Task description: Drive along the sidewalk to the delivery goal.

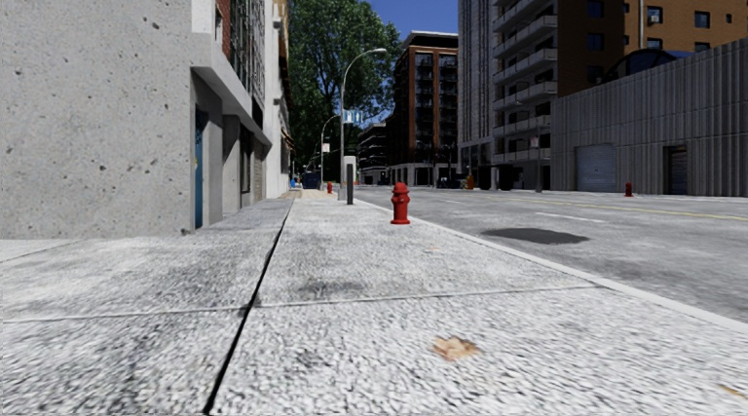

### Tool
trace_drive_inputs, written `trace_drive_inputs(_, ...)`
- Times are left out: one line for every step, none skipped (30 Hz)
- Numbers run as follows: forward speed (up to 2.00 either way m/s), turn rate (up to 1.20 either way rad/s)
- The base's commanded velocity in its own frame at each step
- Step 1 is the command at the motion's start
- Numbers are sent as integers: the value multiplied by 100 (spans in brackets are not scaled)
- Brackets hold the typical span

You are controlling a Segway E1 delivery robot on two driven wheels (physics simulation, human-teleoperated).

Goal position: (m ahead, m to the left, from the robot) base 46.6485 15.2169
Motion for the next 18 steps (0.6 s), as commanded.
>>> trace_drive_inputs(200,14)
trace_drive_inputs(200,14)
trace_drive_inputs(200,15)
trace_drive_inputs(200,16)
trace_drive_inputs(200,18)
trace_drive_inputs(200,18)
trace_drive_inputs(200,20)
trace_drive_inputs(200,25)
trace_drive_inputs(200,26)
trace_drive_inputs(200,26)
trace_drive_inputs(200,27)
trace_drive_inputs(200,27)
trace_drive_inputs(200,28)
trace_drive_inputs(200,29)
trace_drive_inputs(200,30)
trace_drive_inputs(200,31)
trace_drive_inputs(200,31)
trace_drive_inputs(200,31)
